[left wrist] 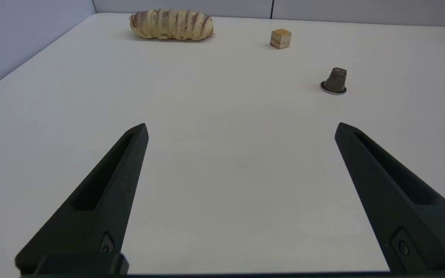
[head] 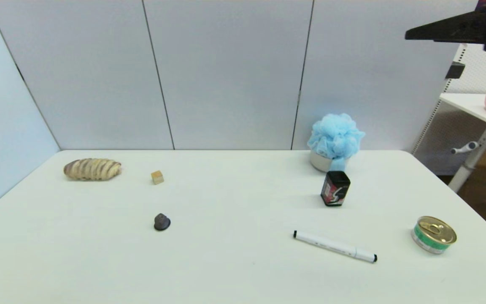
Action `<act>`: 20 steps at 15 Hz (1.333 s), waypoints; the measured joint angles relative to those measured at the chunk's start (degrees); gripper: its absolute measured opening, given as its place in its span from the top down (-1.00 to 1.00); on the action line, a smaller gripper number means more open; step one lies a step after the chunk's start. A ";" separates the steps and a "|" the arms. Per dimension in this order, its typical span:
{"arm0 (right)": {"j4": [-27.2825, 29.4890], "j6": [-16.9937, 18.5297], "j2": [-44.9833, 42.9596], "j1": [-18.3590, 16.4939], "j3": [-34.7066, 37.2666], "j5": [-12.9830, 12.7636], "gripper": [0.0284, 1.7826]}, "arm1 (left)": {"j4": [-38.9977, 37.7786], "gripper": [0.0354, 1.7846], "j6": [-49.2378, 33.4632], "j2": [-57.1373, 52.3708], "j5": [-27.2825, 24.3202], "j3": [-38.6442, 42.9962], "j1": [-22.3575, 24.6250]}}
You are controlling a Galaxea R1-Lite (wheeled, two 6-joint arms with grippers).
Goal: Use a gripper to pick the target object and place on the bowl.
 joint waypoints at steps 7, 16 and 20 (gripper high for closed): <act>1.13 0.30 -27.73 1.18 29.71 -12.47 -0.90 | 0.00 -0.91 0.01 0.00 0.01 0.00 0.02; -0.83 0.57 -55.46 1.29 63.54 -40.20 -0.90 | 0.00 -0.91 0.00 0.00 -0.02 0.00 0.00; -8.41 0.55 -65.55 0.83 77.79 -34.78 -0.90 | 0.00 -0.91 0.00 0.00 0.00 0.00 0.00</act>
